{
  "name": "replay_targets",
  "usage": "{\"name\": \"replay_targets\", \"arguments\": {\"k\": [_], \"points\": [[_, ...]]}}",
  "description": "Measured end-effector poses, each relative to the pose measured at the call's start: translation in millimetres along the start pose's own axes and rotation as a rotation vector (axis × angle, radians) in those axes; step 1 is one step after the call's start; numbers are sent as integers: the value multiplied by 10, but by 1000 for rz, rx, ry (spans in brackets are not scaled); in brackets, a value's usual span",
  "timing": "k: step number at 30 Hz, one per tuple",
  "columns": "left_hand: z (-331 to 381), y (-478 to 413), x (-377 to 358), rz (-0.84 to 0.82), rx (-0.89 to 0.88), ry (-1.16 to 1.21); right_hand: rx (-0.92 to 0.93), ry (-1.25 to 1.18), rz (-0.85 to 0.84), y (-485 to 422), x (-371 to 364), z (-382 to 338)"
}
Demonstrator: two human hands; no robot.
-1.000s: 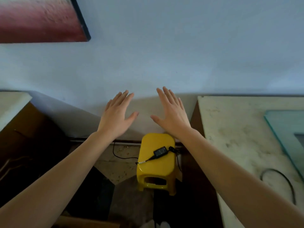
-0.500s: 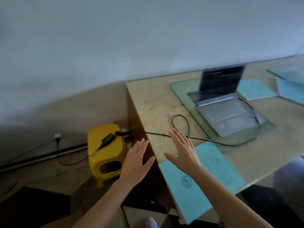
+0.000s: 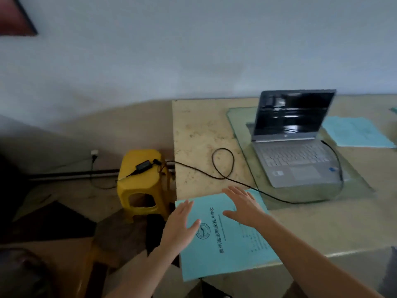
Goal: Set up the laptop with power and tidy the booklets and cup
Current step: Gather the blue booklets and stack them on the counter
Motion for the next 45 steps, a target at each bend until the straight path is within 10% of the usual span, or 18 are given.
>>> {"name": "replay_targets", "arguments": {"k": [16,30,45], "points": [[-437,1229,-943,256,790,645,148,212,-185,-477,-144,41],[-409,835,-474,610,470,1273,-167,-112,-135,-20,-523,16],[-67,148,-420,-1,337,1471,-378,-976,25,512,-413,447]]}}
Point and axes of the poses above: each hand's wrist, its own y-axis away from the middle knuckle, its own x-axis out of the back of the hand, z = x × y, the point moved 6 cm from there along -y, towards the middle knuckle, and after that the axes turned 6 degrees about -z, right-handed, at the moved point
